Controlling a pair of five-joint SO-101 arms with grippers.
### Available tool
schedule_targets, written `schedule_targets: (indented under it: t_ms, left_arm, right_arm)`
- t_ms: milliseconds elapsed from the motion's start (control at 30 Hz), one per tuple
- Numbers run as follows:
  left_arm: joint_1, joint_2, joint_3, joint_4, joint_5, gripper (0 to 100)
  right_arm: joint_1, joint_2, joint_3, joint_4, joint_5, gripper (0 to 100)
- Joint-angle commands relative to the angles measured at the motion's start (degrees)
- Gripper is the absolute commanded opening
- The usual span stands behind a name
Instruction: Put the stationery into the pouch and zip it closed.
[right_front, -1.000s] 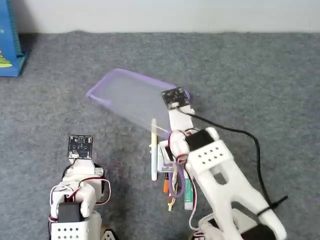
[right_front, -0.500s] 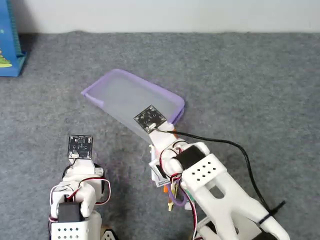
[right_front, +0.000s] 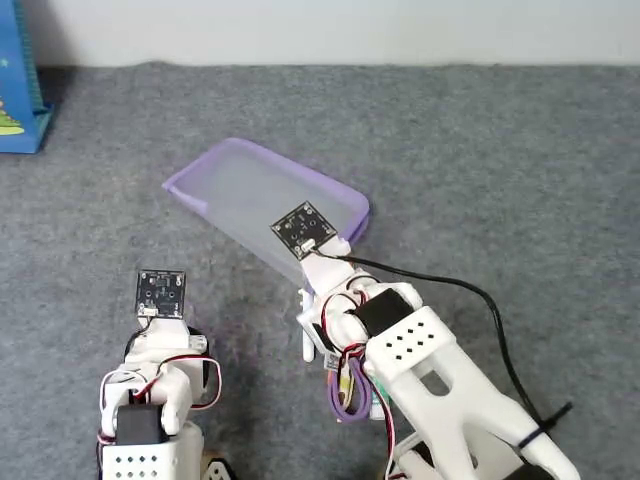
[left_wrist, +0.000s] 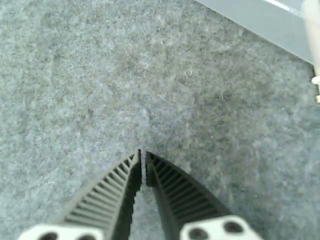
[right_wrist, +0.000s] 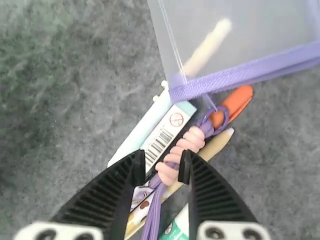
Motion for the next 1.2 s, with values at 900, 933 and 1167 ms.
schedule_targets:
  t_ms: [900, 933, 1167]
  left_arm:
    - [-0.1, -0.5, -0.8, 0.3, 0.4, 1]
    - [-0.1, -0.5, -0.8, 0.3, 0.4, 1]
    - [-0.1, -0.5, -0.8, 0.3, 0.4, 1]
  right_arm:
    - [8.0, 26.6, -12.9, -0.1, -1.6, 0.7]
    - [8.0, 26.2, -12.9, 0.0, -0.9, 0.8]
    - [6.5, 14.4, -12.2, 5.4, 0.0, 0.8]
